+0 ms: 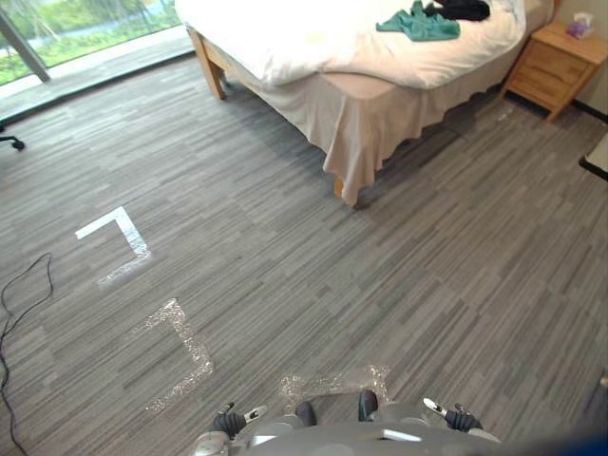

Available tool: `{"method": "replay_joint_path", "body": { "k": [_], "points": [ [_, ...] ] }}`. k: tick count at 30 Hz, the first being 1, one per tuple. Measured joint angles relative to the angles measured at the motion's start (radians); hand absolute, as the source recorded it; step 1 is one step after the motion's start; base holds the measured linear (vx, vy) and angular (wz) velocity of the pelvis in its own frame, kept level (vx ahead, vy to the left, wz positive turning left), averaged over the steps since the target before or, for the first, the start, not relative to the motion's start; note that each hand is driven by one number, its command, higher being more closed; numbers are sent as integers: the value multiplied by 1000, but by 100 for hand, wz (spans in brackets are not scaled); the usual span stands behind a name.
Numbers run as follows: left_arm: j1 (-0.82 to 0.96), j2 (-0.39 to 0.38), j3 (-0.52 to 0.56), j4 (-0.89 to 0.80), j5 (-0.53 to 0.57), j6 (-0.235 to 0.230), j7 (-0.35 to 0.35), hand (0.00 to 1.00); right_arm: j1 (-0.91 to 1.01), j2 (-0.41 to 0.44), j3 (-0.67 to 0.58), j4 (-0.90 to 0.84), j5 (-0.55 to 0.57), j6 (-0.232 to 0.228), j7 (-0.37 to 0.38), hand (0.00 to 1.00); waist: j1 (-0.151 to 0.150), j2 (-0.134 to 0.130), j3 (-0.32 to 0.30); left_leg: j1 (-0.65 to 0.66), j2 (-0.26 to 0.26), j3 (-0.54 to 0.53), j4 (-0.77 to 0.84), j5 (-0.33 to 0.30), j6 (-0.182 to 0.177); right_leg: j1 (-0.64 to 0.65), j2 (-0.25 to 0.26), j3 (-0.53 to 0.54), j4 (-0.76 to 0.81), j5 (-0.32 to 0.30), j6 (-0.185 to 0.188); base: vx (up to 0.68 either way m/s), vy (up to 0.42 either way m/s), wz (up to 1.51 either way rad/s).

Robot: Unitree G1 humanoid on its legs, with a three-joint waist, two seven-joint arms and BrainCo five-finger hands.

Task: Tidy the bed and pick cloth on bed and put in laundry

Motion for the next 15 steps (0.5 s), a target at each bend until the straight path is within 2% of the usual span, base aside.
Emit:
{"method": "replay_joint_path", "body": {
  "k": [2, 4, 6, 7, 8, 9, 10, 11, 12, 13, 14, 15],
  "points": [
    [-2, 7, 1, 0, 0, 0, 0, 0, 4, 9, -26, 1, 16, -1, -10, 0, -5, -12, 4, 51, 0, 11, 1, -34, -13, -19, -79, -117, 122, -36, -35, 96, -22, -19],
    [-3, 6, 2, 0, 1, 0, 1, 0, 1, 9, -30, 1, 41, -3, -11, 0, -17, -9, 6, 56, 25, 16, 31, -77, -33, -50, -99, -120, 95, -37, -38, 169, -100, -16],
    [-7, -4, 2, 1, 2, 1, 1, 0, -10, 1, -33, -5, 67, -3, -13, 0, -37, 16, 15, 52, 78, 19, 42, -97, -66, -96, -87, -121, -3, -21, -33, 293, -183, -12],
    [-16, -10, 4, 1, 3, 1, 1, 0, -17, -4, -36, -7, 73, -3, -14, 0, -40, 32, 26, 50, 113, 22, 47, -103, -80, -127, -80, -125, -71, 12, -29, 474, -338, -14],
    [-34, -16, 11, 4, 3, 2, 1, 0, -32, -7, -43, -8, 84, -2, -19, 0, -51, 47, 41, 50, 159, 25, 48, -119, -121, -174, -87, -146, -214, 116, -11, 494, -365, -11],
    [-42, -13, 14, 5, 4, 2, 1, 0, -35, -5, -44, -8, 94, -3, -19, 0, -56, 44, 43, 57, 170, 27, 48, -128, -144, -196, -95, -148, -298, 178, 10, 447, -325, -6],
    [-50, -9, 20, 5, 5, 2, 1, 0, -35, -1, -44, -9, 101, -3, -18, 0, -57, 33, 48, 71, 172, 32, 46, -136, -163, -201, -110, -150, -347, 209, 19, 437, -292, -3],
    [-60, -2, 37, 6, 7, 1, 2, 0, -27, 6, -44, -8, 110, -3, -18, 0, -59, 10, 63, 115, 172, 42, 43, -150, -198, -200, -130, -155, -379, 278, 12, 602, -384, -20],
    [-79, -28, 53, 18, 13, -1, 2, 0, -32, -7, -59, -6, 117, -6, -16, 0, -58, 56, 82, 156, 220, 66, 35, -143, -192, -221, -105, -170, -282, 319, -78, 600, -406, -25],
    [-85, -40, 55, 25, 13, -6, 0, 0, -27, -17, -61, -13, 116, -19, 13, 0, -62, 73, 80, 156, 236, 73, 31, -102, -190, -247, -97, -170, -221, 267, -99, 583, -458, -37],
    [-89, -53, 58, 25, 12, -18, 0, 0, -26, -7, -62, -29, 116, -31, 34, 0, -76, 74, 81, 168, 252, 79, 33, -23, -203, -268, -83, -169, -140, 202, -115, 701, -615, -38],
    [-95, -56, 60, 23, 11, -19, -1, 0, -29, 3, -67, -33, 116, -31, 31, 0, -81, 75, 80, 167, 288, 76, 108, 39, -225, -260, -58, -168, -83, 129, -131, 594, -526, -42]
  ]
}}
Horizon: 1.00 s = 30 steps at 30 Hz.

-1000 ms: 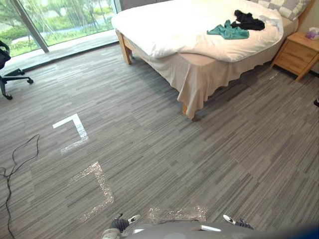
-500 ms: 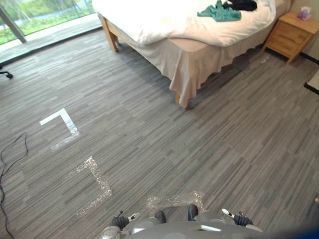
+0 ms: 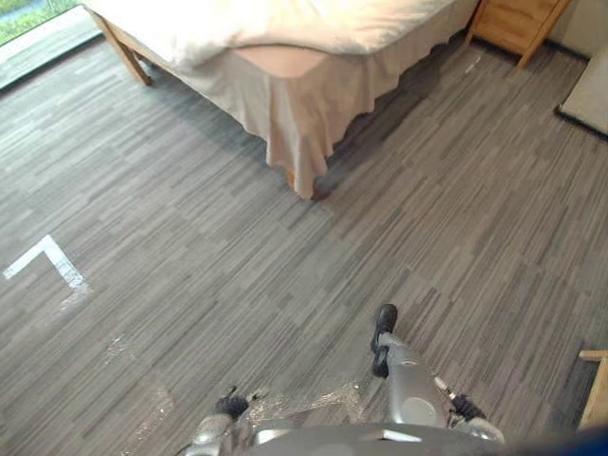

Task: Tidy the bed and pick cloth on bed and put in laundry

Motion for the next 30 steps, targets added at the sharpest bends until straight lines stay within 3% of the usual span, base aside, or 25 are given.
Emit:
{"method": "replay_joint_path", "body": {
  "k": [1, 3, 4, 5, 6, 8, 10, 11, 13, 14, 16, 17, 18, 20, 22, 23, 24, 25, 26, 27, 28, 29, 30],
  "points": [
    [-1, -4, 0, -2, 0, -3, 0, 0, -1, -2, 4, 0, -4, 2, -3, 0, 2, 1, -2, -16, 17, -6, 63, 10, 10, 5, 11, 5, 9, -28, 2, 755, -538, -45],
    [-1, -36, -4, -46, -3, -5, -1, 0, -10, -23, 40, 7, -22, 10, -28, 0, 4, 24, -1, -179, 122, -109, 509, 104, 88, 109, 84, 21, -33, -89, -35, 621, -305, -45],
    [-1, -42, -4, -52, -5, -5, -1, 0, -11, -26, 47, 7, -30, 11, -32, 0, 4, 26, 0, -217, 136, -121, 607, 92, 91, 135, 98, 26, -49, -94, -44, 601, -157, -47],
    [0, -49, -4, -73, -11, -5, -1, 0, -12, -37, 72, 8, -48, 11, -43, 0, 8, 31, 1, -293, 156, -148, 813, 28, 84, 210, 135, 39, -99, -103, -62, 479, -95, -40],
    [0, -47, -4, -85, -11, -6, 0, 0, -11, -43, 92, 10, -49, 12, -48, 0, 18, 28, 2, -328, 146, -156, 895, -22, 81, 260, 151, 54, -132, -105, -63, 695, -125, -47],
    [-1, -38, -3, -124, -14, -9, 1, 0, -21, -56, 139, 27, -71, 14, -53, 0, 47, 7, 10, -425, 62, -149, 956, -141, 85, 394, 166, 106, -219, -116, -53, 524, -50, -51],
    [1, -40, -2, -159, -49, -21, 2, 0, -42, -64, 150, 50, -89, 21, -54, 0, 81, -10, 17, -513, -6, -119, 884, -208, 90, 463, 158, 151, -274, -109, -37, 478, 40, -74],
    [2, -39, -1, -180, -55, -28, 3, 0, -52, -61, 150, 48, -90, 20, -56, 0, 97, -20, 20, -561, -55, -96, 762, -232, 94, 505, 139, 176, -306, -108, -15, 472, 93, -74],
    [-1, -34, -1, -189, -60, -34, 3, 0, -68, -49, 149, 44, -102, 19, -57, 0, 105, -35, 19, -605, -118, -66, 546, -221, 104, 556, 97, 184, -339, -121, 21, 546, 176, -32],
    [-1, -33, -2, -187, -60, -40, 3, 0, -66, -42, 149, 34, -109, 18, -57, 0, 104, -41, 18, -615, -161, -20, 331, -138, 116, 622, 65, 170, -377, -140, 60, 518, 189, 9],
    [1, -37, -3, -186, -65, -41, 3, 0, -61, -42, 156, 33, -118, 18, -58, 0, 107, -40, 15, -616, -179, 59, 142, -32, 142, 692, 50, 143, -412, -165, 103, 490, 220, 29],
    [1, -34, -2, -186, -79, -43, 2, 0, -60, -37, 171, 34, -127, 19, -58, 0, 123, -50, 7, -613, -180, 104, 126, 75, 206, 734, 36, 132, -423, -188, 132, 694, 299, 41],
    [-2, -28, -2, -183, -78, -38, 2, 0, -63, -18, 194, 35, -127, 18, -58, 0, 138, -74, -30, -621, -213, 141, 137, 95, 296, 745, 9, 102, -419, -190, 145, 592, 236, 35],
    [-2, -10, 3, -182, -79, -38, 1, 0, -92, 21, 203, 31, -127, 16, -55, 0, 147, -110, -49, -634, -240, 133, 153, 72, 324, 731, -13, 73, -408, -112, 173, 569, 186, 44],
    [0, -4, 37, -177, -79, -26, 0, 0, -91, 57, 197, 14, -140, 16, -44, 0, 159, -122, -56, -603, -253, 137, 186, 38, 359, 758, -17, 78, -366, 11, 208, 553, 216, 62],
    [8, -5, 51, -174, -78, -21, -2, 0, -87, 67, 187, 17, -154, 18, -37, 0, 169, -122, -59, -544, -264, 143, 170, 16, 354, 761, -28, 80, -281, 64, 230, 619, 254, 67],
    [26, -6, 60, -166, -78, -20, -11, 0, -77, 69, 182, 19, -165, 18, -29, 0, 164, -118, -71, -459, -283, 112, 125, -23, 326, 727, -59, 81, -74, 109, 258, 599, 227, 63],
    [31, -9, 59, -159, -76, -18, -11, 0, -72, 67, 181, 18, -166, 18, -26, 0, 163, -112, -76, -426, -289, 85, 108, -52, 309, 690, -80, 83, 47, 120, 271, 480, 152, 78],
    [31, 2, 58, -142, -74, -15, -12, 0, -70, 68, 180, 15, -166, 19, -22, 0, 157, -121, -81, -383, -317, 55, 88, -72, 304, 606, -138, 87, 301, 109, 264, 461, 56, 87],
    [32, 8, 58, -134, -72, -3, -11, 0, -65, 59, 179, 6, -167, 19, -21, 0, 147, -126, -85, -322, -335, 13, 67, -91, 300, 519, -200, 45, 515, 54, 227, 443, 37, 89],
    [33, 8, 58, -128, -70, -2, -11, 0, -62, 53, 177, 4, -167, 19, -21, 0, 142, -117, -83, -298, -337, -3, 58, -94, 299, 495, -220, 16, 559, 32, 196, 439, 19, 88],
    [32, 8, 57, -109, -61, -1, -10, 0, -58, 41, 177, -3, -167, 19, -22, 0, 131, -107, -84, -252, -334, -36, 34, -98, 293, 459, -247, -45, 607, -47, 152, 324, -14, 70],
    [32, 8, 54, -105, -54, 2, -10, 0, -57, 35, 176, -6, -167, 19, -22, 0, 128, -101, -84, -224, -327, -52, 23, -98, 290, 435, -256, -73, 602, -99, 147, 359, -46, 85]
  ]
}}
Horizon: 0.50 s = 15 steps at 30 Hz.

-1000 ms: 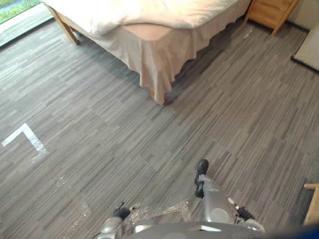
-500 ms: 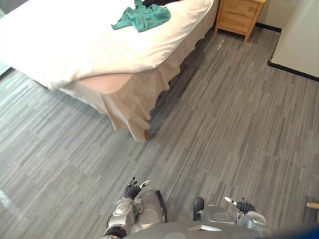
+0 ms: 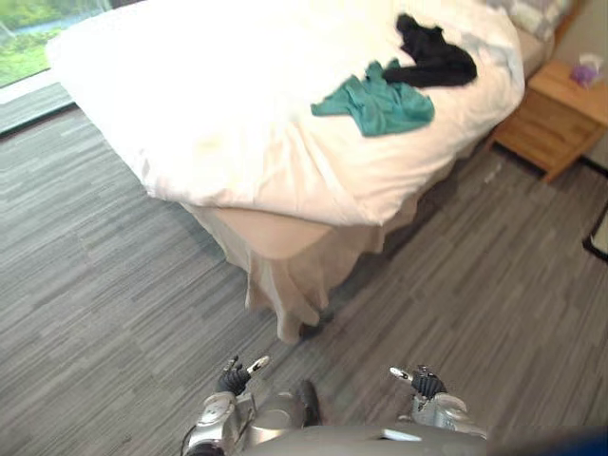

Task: Tidy the bed and pick cloth on bed and put in laundry

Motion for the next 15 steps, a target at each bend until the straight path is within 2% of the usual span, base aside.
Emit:
{"method": "replay_joint_path", "body": {
  "k": [1, 2, 4, 5, 6, 7, 8, 9, 10, 11, 12, 13, 14, 15],
  "points": [
    [1, 1, -17, -2, 0, 0, 1, 0, 2, -5, -10, -3, 0, 0, -1, 0, -3, 5, 3, 26, 12, -11, -2, 1, -4, -29, -5, -35, -51, -55, 13, 389, -93, 78],
    [3, 1, -28, -2, 0, -1, 0, 0, 2, -6, -21, -5, 0, -1, -4, 0, -3, 11, 3, 47, 29, -22, -1, 0, -14, -56, 1, -53, -136, -79, 20, 287, -116, 75],
    [4, -1, -37, -2, -1, -3, -1, 0, -3, -11, -21, -8, 1, -1, -3, 0, -6, 17, 4, 67, 65, -43, 0, -11, -49, -91, 30, -56, -319, -81, 19, 263, -217, 67],
    [5, 0, -37, -3, -1, -5, -1, 0, -7, -8, -20, -8, 1, -1, -4, 0, -5, 15, 4, 69, 83, -58, 0, -20, -77, -103, 59, -41, -469, -62, 24, 239, -277, 59],
    [5, 3, -37, -3, -1, -7, -1, 0, -9, -3, -20, -6, 2, -1, -4, 0, -2, 6, 2, 68, 89, -60, 0, -21, -96, -107, 79, -23, -587, -11, 16, 229, -317, 47],
    [5, 9, -37, -3, -1, -9, -1, 0, -10, 9, -20, -1, 2, -1, -4, 0, 3, -15, -2, 70, 86, -64, -4, -28, -122, -111, 90, 23, -724, 116, 3, 254, -367, 43],
    [-4, 5, -36, 3, -1, -6, 2, 0, -16, 6, -20, 6, 2, -2, -3, 0, -2, -5, 0, 88, 112, -75, -23, -40, -155, -101, 118, 61, -747, 147, 23, 247, -360, 36],
    [-1, -15, -37, 0, 1, -7, 1, 0, -22, -10, -21, 6, 2, -1, -4, 0, -3, 29, 3, 93, 141, -73, -38, -27, -176, -101, 139, 64, -733, 165, 24, 199, -318, 49],
    [3, -41, -37, -1, 6, -10, -2, 0, -20, -31, -23, 2, 2, -2, -4, 0, -17, 52, 10, 92, 173, -66, -44, -23, -186, -112, 160, 111, -687, 158, 22, 130, -219, 62],
    [2, -61, -37, -1, 7, -10, -2, 0, -21, -44, -29, -2, 4, -1, -4, 0, -22, 70, 11, 96, 198, -67, -49, -19, -197, -149, 172, 219, -581, 126, 14, 114, -203, 77],
    [1, -64, -37, -2, 8, -10, -2, 0, -21, -45, -32, -11, 5, -1, -3, 0, -23, 74, 12, 100, 210, -96, -51, -19, -205, -194, 177, 294, -475, 104, 5, 88, -222, 86],
    [-2, -65, -38, -3, 10, -13, -2, 0, -17, -45, -33, -26, 2, -3, -3, 0, -24, 65, 18, 102, 216, -130, -56, -13, -222, -250, 176, 378, -376, 32, 7, 57, -287, 121],
    [1, -30, -39, -2, 13, -18, 4, 0, 2, -22, -16, -25, 2, -3, 2, 0, -28, 12, 11, 94, 213, -193, -62, -6, -246, -241, 166, 490, -413, -7, 44, 60, -327, 130],
    [5, -10, -37, -3, 11, -23, 8, 0, 14, -5, -13, -20, 2, -2, 2, 0, -25, -23, 3, 95, 211, -223, -68, -5, -262, -220, 149, 509, -472, 17, 74, 97, -417, 134]
  ]
}}
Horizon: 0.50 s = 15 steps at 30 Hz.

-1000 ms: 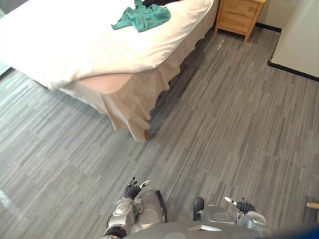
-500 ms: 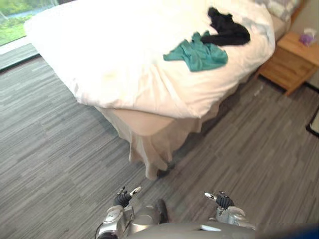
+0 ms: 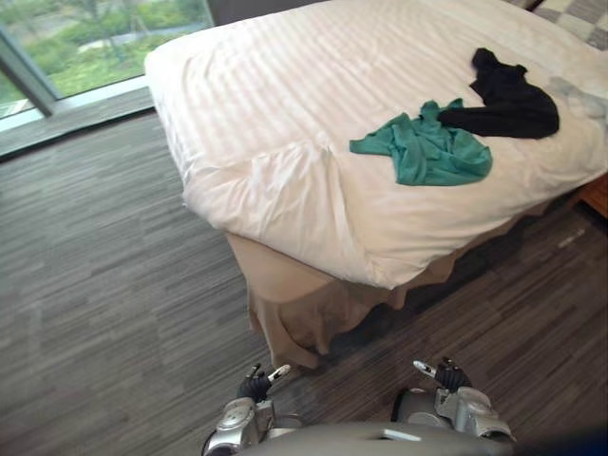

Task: Tidy the bed and pick cloth on bed and put in laundry

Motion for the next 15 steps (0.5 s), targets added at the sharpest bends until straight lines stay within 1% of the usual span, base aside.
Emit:
{"method": "replay_joint_path", "body": {
  "k": [1, 2, 3, 4, 5, 6, 7, 8, 9, 10, 11, 12, 13, 14, 15],
  "points": [
    [1, 21, 3, 2, -1, -4, 7, 0, 6, 18, 4, 16, -1, 0, 0, 0, 6, -26, -8, 0, 11, -38, -10, 4, -27, 52, -3, 2, -55, -78, 64, 145, -466, 95],
    [1, 20, 5, 5, -2, -5, 12, 0, 0, 14, 15, 39, 1, 2, 3, 0, 9, -9, -14, -4, 55, -57, -21, 16, -48, 104, 31, -48, -115, -133, 27, 166, -517, 95],
    [5, -4, 12, 3, -5, -7, 10, 0, -5, -4, 28, 40, -3, 1, 3, 0, 8, 23, -26, -28, 102, -61, -15, 41, -60, 121, 70, -102, -150, -126, 6, 157, -409, 78],
    [7, -20, 21, 4, -8, -7, 10, 0, -7, -14, 25, 43, -2, 1, 4, 0, 6, 44, -29, -46, 121, -59, -10, 62, -59, 132, 87, -126, -166, -120, -2, 122, -334, 74],
    [10, -30, 35, 5, -11, -8, 10, 0, -7, -22, 28, 44, -3, 1, 6, 0, 5, 59, -33, -76, 132, -60, 5, 95, -60, 143, 102, -153, -188, -117, -7, 125, -290, 73],
    [13, -38, 56, 4, -26, -9, 11, 0, -7, -31, 32, 49, -5, 1, 7, 0, 5, 66, -38, -118, 132, -60, 43, 127, -45, 162, 104, -185, -219, -110, -18, 93, -235, 75],
    [13, -39, 58, 4, -41, -8, 11, 0, -7, -32, 35, 53, -6, 1, 7, 0, 4, 68, -39, -149, 130, -56, 74, 143, -29, 178, 102, -211, -240, -106, -25, 109, -203, 84],
    [10, -40, 57, 3, -55, -8, 11, 0, -8, -40, 37, 60, -6, 1, 7, 0, 0, 67, -38, -183, 129, -36, 112, 165, -2, 207, 101, -243, -264, -101, -33, 102, -202, 94],
    [9, -40, 57, 2, -56, -9, 11, 0, -8, -41, 37, 65, -7, 2, 5, 0, 1, 71, -37, -207, 134, 18, 140, 194, 19, 239, 104, -282, -292, -93, -46, 93, -191, 87],
    [9, -41, 57, 2, -56, -8, 11, 0, -8, -41, 37, 68, -10, 2, 4, 0, 4, 73, -33, -207, 139, 64, 147, 204, 25, 253, 109, -295, -307, -89, -50, 46, -144, 68],
    [9, -41, 57, 2, -56, -8, 11, 0, -7, -38, 42, 74, -13, 2, 3, 0, 7, 71, -29, -210, 147, 130, 165, 203, 25, 273, 115, -309, -322, -88, -53, 27, -99, 38],
    [9, -42, 56, 2, -56, -7, 11, 0, -7, -39, 46, 74, -14, 2, 1, 0, 7, 74, -27, -215, 142, 148, 190, 179, 11, 286, 115, -312, -333, -85, -57, 35, -61, 18],
    [10, -43, 52, 2, -56, -6, 11, 0, -7, -43, 47, 73, -18, 2, -2, 0, 8, 75, -28, -225, 99, 136, 225, 121, 1, 296, 98, -310, -347, -78, -69, 72, 19, 1],
    [10, -43, 46, 3, -55, -6, 11, 0, -5, -43, 45, 68, -10, 2, -2, 0, 3, 73, -27, -222, 50, 142, 221, 86, 14, 301, 90, -309, -354, -73, -65, 57, 60, -4],
    [10, -43, 42, 5, -55, -5, 10, 0, -2, -41, 43, 62, -1, 1, -2, 0, -1, 73, -27, -201, 37, 162, 186, 86, 25, 305, 90, -309, -362, -69, -58, 56, 70, 0]
  ]
}}
